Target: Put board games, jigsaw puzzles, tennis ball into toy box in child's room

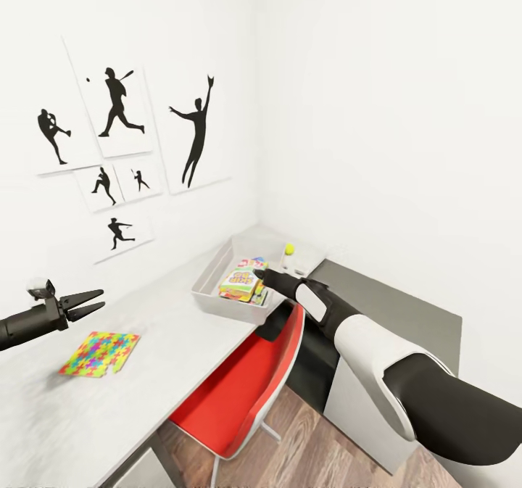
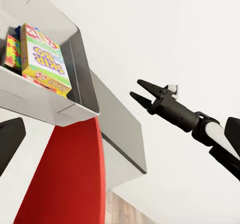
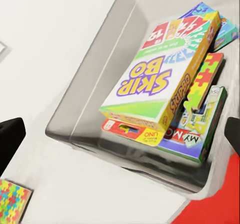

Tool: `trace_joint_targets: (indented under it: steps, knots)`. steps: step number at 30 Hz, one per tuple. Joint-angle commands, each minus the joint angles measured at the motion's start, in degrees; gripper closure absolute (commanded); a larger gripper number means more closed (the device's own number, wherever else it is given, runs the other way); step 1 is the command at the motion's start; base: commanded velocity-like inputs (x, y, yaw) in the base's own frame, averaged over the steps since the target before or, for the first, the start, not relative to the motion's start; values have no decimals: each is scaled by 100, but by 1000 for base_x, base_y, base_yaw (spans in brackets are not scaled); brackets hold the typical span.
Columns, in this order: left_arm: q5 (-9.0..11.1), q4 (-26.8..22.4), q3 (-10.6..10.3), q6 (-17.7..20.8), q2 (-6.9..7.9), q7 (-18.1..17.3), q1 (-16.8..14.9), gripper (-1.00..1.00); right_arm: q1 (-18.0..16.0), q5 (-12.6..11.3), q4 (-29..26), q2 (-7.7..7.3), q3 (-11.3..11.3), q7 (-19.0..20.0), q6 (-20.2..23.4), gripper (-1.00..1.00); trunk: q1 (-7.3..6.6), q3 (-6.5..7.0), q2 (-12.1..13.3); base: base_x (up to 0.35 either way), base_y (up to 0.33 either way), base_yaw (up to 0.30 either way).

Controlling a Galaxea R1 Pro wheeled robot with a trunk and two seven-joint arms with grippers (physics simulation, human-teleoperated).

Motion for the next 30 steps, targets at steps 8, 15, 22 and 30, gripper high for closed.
trace_joint_targets:
  steps: [8,15,22,30]
  knots:
    - [0,0,2,60,1,-15,-4,-100,-4,-33,-356,0,10,-1036,70,-100,3,-13,-13,-11,4,0]
    - [0,0,3,60,1,-14,-4,-100,-6,-50,-1006,0,11,-1329,695,-100,3,-13,-13,-1,0,0]
    - [-4,0,2,63,1,-12,-4,-100,-11,-73,-1671,0,16,-1580,1327,-100,3,-13,-13,-9,19,0]
    - [-1,0,2,60,1,-15,-4,-100,-18,-101,-1829,0,39,-1762,1758,-100,3,-13,-13,-27,53,0]
